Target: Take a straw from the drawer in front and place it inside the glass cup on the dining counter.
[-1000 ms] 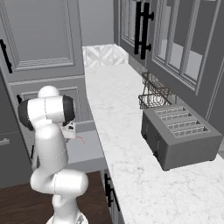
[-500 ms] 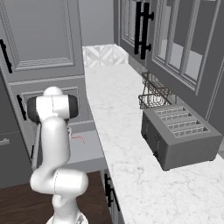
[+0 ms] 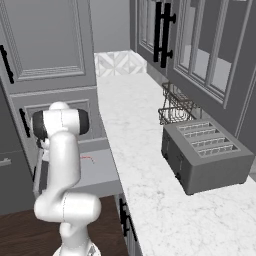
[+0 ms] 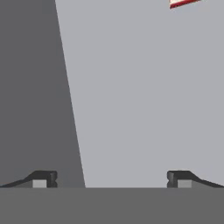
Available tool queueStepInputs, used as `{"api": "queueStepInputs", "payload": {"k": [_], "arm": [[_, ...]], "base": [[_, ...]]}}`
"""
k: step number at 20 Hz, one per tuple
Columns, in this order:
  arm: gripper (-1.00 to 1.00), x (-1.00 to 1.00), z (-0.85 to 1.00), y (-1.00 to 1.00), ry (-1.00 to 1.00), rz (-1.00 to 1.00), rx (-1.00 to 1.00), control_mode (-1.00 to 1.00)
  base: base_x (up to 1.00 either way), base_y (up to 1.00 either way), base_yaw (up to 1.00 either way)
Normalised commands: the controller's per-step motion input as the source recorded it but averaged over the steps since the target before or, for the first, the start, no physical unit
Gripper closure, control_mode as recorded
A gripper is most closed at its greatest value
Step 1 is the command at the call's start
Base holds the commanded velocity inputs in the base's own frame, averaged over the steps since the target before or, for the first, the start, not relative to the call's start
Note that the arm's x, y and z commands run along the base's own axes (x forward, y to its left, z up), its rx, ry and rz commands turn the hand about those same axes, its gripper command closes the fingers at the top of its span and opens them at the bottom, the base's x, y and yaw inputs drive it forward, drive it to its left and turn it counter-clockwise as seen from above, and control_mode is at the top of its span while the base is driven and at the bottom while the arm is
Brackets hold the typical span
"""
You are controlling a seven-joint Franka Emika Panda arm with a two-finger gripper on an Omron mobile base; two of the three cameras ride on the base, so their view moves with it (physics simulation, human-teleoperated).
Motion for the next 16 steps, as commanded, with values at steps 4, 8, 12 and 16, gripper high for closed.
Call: {"api": "queueStepInputs", "payload": {"k": [4, 8, 12, 16], "arm": [[-1.00, 0.00, -0.24, 0.31, -0.04, 0.00, 0.01, -1.00], [-1.00, -0.08, -0.06, 0.57, 0.00, 0.00, 0.07, -1.00], [-1.00, -0.35, 0.16, 0.83, 0.00, 0.00, 0.11, -1.00], [-1.00, -0.46, 0.23, 0.75, -0.01, -0.01, 0.05, -1.00]], "base": [[0.00, 0.00, 0.00], [0.00, 0.00, 0.00], [0.00, 0.00, 0.00], [0.00, 0.00, 0.00]]}}
